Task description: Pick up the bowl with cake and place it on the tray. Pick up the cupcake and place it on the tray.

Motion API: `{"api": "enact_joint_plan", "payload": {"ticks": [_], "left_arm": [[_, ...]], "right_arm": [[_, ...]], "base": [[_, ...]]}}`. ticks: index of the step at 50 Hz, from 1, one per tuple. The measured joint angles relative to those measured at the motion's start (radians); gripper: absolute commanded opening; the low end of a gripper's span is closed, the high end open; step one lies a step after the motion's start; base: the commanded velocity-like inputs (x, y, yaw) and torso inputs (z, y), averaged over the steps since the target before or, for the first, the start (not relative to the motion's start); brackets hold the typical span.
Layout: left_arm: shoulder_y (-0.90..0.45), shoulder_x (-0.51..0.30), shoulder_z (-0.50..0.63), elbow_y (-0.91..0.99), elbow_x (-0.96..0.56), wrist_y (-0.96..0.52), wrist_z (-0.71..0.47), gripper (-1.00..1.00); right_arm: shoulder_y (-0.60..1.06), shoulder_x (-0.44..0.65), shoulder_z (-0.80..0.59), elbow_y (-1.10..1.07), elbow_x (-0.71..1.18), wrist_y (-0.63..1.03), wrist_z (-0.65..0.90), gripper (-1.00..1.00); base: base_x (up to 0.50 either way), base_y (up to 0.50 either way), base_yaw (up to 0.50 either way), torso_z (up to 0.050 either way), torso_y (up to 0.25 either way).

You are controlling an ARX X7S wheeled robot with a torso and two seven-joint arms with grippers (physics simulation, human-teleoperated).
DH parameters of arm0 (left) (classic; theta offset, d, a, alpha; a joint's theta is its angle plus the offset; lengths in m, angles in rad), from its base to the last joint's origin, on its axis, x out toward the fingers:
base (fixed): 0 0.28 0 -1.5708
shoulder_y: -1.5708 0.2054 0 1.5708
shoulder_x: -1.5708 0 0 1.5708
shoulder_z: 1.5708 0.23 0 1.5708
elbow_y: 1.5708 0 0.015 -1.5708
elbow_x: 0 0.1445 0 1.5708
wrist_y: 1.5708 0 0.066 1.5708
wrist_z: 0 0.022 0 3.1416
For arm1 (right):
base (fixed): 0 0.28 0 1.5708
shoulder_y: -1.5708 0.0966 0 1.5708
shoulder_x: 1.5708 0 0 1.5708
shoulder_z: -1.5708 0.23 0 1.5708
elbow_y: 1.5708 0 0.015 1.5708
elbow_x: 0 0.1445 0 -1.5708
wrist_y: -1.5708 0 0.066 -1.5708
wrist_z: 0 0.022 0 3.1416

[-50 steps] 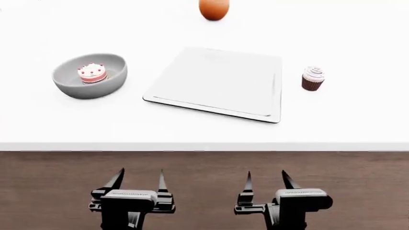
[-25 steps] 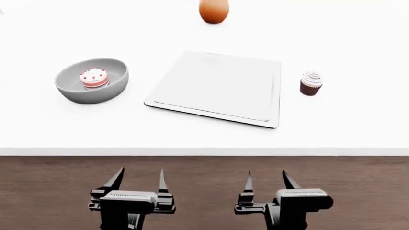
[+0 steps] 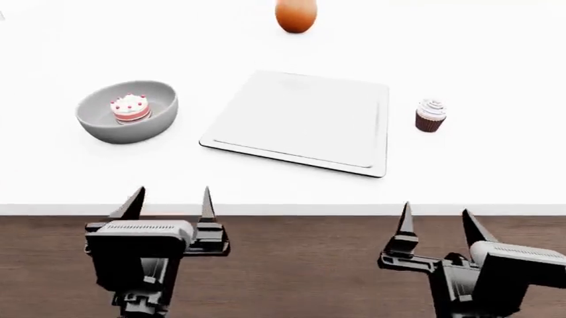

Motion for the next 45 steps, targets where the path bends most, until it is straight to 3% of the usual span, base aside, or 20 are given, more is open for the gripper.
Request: {"api": "enact_joint_plan", "payload": {"ticks": [7, 11, 16, 21, 27, 45], "left_arm": [[-0.257, -0.007, -0.119, 0.209, -0.195, -0.483, -0.082, 1.0], [-0.469, -0.053, -0.176, 0.196, -0.468, -0.706, -0.293, 1.0], [-0.721, -0.123, -0.164, 0.098, -0.869, -0.874, -0.587, 1.0], [-0.916, -0.182, -0.125, -0.006, -1.138, -0.97, -0.779, 1.0], [-1.104, -0.235, -0.063, -0.128, -1.351, -1.034, -0.921, 1.0], [-1.533, -0.34, 0.172, -0.473, -1.685, -1.1, -1.099, 1.0]], "right_arm": [[0.176, 0.119, 0.132, -0.211, 0.329, 0.354, 0.173, 1.0], [0.354, 0.214, 0.176, -0.246, 0.619, 0.529, 0.345, 1.0], [0.582, 0.326, 0.163, -0.224, 0.939, 0.669, 0.537, 1.0], [0.783, 0.403, 0.108, -0.164, 1.163, 0.767, 0.656, 1.0], [0.987, 0.454, 0.024, -0.062, 1.34, 0.849, 0.735, 1.0], [1.469, 0.511, -0.249, 0.239, 1.657, 0.992, 0.879, 1.0]], "base": [[0.0, 0.0, 0.0, 0.0, 0.0], [0.0, 0.0, 0.0, 0.0, 0.0], [0.0, 0.0, 0.0, 0.0, 0.0], [0.0, 0.0, 0.0, 0.0, 0.0], [0.0, 0.0, 0.0, 0.0, 0.0], [0.0, 0.0, 0.0, 0.0, 0.0]]}}
